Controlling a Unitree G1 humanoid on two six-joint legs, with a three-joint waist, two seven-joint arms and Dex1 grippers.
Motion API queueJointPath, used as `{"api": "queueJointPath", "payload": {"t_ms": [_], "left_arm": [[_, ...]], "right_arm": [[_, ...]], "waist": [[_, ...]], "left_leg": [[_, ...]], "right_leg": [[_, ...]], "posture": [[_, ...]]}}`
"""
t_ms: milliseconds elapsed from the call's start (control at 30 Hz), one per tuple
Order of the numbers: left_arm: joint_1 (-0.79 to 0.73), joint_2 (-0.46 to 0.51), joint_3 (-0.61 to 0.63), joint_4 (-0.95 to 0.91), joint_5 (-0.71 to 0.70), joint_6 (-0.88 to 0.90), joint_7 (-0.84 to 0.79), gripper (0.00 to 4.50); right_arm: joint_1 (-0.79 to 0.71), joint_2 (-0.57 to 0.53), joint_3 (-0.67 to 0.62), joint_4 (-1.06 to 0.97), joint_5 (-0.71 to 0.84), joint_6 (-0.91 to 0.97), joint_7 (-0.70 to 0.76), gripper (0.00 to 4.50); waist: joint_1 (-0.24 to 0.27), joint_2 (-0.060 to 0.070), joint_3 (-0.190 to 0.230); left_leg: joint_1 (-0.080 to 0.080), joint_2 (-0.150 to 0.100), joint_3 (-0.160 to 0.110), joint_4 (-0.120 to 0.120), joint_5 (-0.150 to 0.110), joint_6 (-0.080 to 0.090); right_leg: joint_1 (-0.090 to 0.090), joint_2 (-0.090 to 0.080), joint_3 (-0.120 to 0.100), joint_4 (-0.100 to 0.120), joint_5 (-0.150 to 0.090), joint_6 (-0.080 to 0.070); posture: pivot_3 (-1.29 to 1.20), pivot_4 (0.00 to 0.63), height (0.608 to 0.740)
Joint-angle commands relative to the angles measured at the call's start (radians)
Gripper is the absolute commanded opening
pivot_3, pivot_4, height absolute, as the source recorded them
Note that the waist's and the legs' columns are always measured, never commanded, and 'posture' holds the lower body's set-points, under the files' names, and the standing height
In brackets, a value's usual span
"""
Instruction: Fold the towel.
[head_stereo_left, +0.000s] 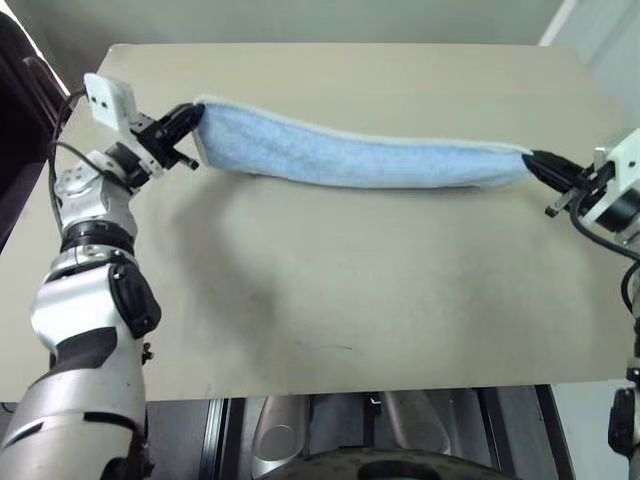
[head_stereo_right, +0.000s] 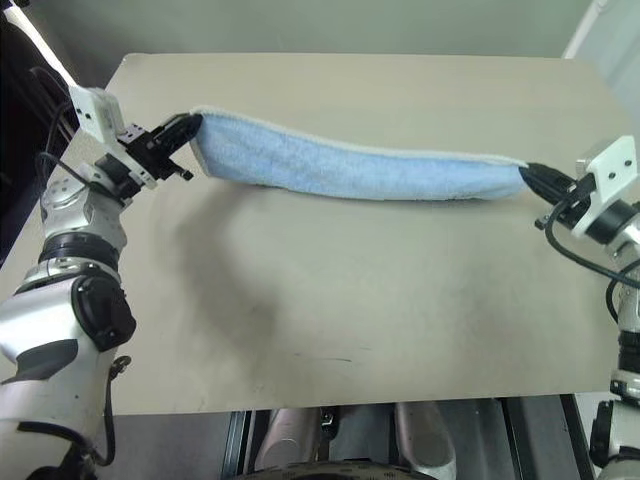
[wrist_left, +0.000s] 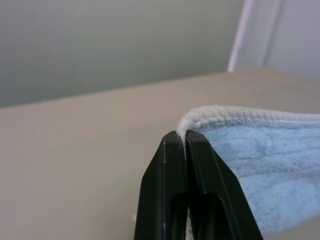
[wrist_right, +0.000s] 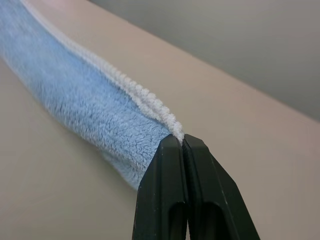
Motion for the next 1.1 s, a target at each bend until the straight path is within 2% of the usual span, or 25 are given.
{"api": "queueJointPath", "payload": {"t_ms": [33, 233, 400, 633, 867, 1100], "left_arm": [[0.076, 0.063, -0.018, -0.091, -0.02, 0.043, -0.131, 0.02], [0.251, 0.13, -0.01, -0.282, -0.094, 0.241, -0.246, 0.02], [0.411, 0.183, -0.025, -0.488, -0.153, 0.427, -0.308, 0.02], [0.567, 0.274, -0.037, -0.706, -0.225, 0.657, -0.352, 0.02], [0.699, 0.357, -0.034, -0.857, -0.269, 0.749, -0.379, 0.02], [0.811, 0.333, 0.029, -1.011, -0.346, 0.806, -0.297, 0.02]], "right_arm": [[0.092, -0.024, -0.084, -0.159, 0.061, 0.075, -0.017, 0.0], [0.359, -0.079, -0.177, -0.324, 0.116, 0.157, 0.082, 0.0], [0.486, -0.104, -0.242, -0.396, 0.163, 0.215, 0.116, 0.0], [0.613, -0.118, -0.296, -0.447, 0.164, 0.234, 0.155, 0.0], [0.783, -0.129, -0.342, -0.476, 0.118, 0.197, 0.238, 0.0], [0.779, -0.115, -0.347, -0.479, 0.13, 0.186, 0.234, 0.0]], "waist": [[0.0, 0.0, 0.0], [0.005, -0.002, -0.001], [0.007, -0.007, -0.005], [0.007, -0.011, -0.007], [0.007, -0.012, -0.008], [0.005, -0.012, -0.009]], "left_leg": [[0.001, 0.0, 0.0, 0.0, 0.0, 0.0], [0.004, 0.0, -0.001, 0.001, 0.0, 0.0], [0.007, 0.0, -0.002, 0.001, -0.006, -0.001], [0.019, 0.0, -0.006, 0.001, -0.011, -0.005], [0.019, 0.0, -0.009, 0.001, -0.016, -0.01], [0.019, 0.001, -0.011, 0.0, -0.021, -0.017]], "right_leg": [[0.001, 0.0, 0.0, 0.0, 0.0, 0.0], [0.006, 0.0, 0.0, 0.0, -0.007, -0.009], [0.01, 0.001, -0.001, -0.001, -0.009, -0.009], [0.022, 0.003, -0.001, -0.001, -0.015, -0.01], [0.021, 0.004, 0.0, -0.001, -0.018, -0.012], [0.021, 0.007, 0.0, -0.001, -0.025, -0.008]], "posture": [[0.0, 0.15, 0.697], [0.0, 0.15, 0.697], [0.0, 0.15, 0.697], [0.0, 0.15, 0.697], [0.0, 0.15, 0.697], [0.0, 0.15, 0.697]]}}
